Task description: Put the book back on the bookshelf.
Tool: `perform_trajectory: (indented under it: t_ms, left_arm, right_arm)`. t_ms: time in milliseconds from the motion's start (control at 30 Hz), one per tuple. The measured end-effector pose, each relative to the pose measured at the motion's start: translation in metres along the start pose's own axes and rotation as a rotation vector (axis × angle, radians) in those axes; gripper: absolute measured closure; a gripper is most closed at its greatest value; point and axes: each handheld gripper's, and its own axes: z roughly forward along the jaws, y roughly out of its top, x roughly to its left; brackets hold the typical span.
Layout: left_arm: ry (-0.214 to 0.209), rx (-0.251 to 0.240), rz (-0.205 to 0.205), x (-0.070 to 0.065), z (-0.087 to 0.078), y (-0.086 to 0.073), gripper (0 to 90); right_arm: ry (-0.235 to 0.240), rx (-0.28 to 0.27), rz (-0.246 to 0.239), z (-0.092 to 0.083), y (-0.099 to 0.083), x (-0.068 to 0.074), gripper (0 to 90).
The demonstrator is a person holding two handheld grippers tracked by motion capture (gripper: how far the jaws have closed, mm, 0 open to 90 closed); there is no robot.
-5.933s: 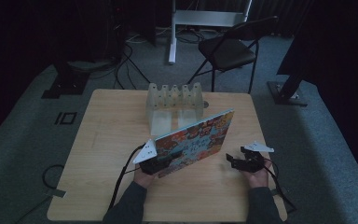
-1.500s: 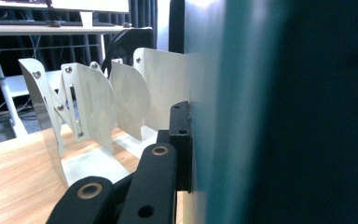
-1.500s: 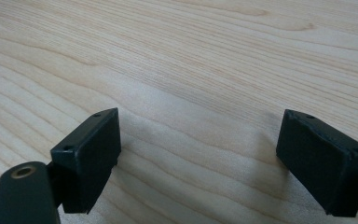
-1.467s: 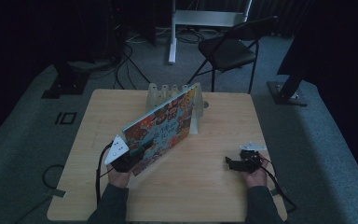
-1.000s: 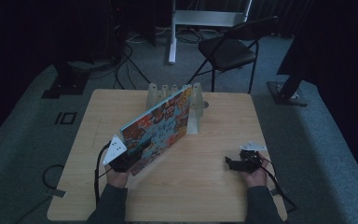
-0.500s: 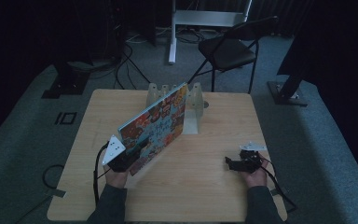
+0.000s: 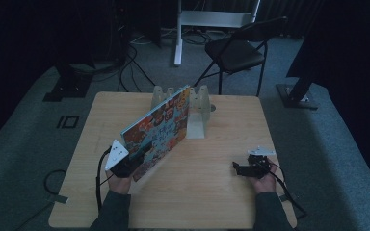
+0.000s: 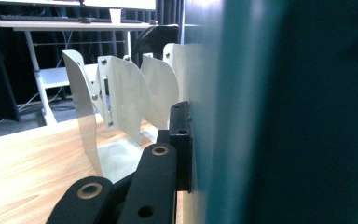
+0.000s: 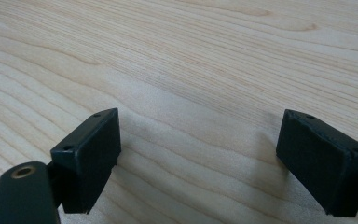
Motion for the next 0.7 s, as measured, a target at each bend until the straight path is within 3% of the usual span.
perform_trajectory:
  t_ms: [700]
  left_arm:
    - [0.03,-0.001,-0.016,0.0024,-0.0026,-0.001,81.3]
  right_arm:
    - [0.003,0.0,-0.001,0.0,0.0,0.0003,13.2]
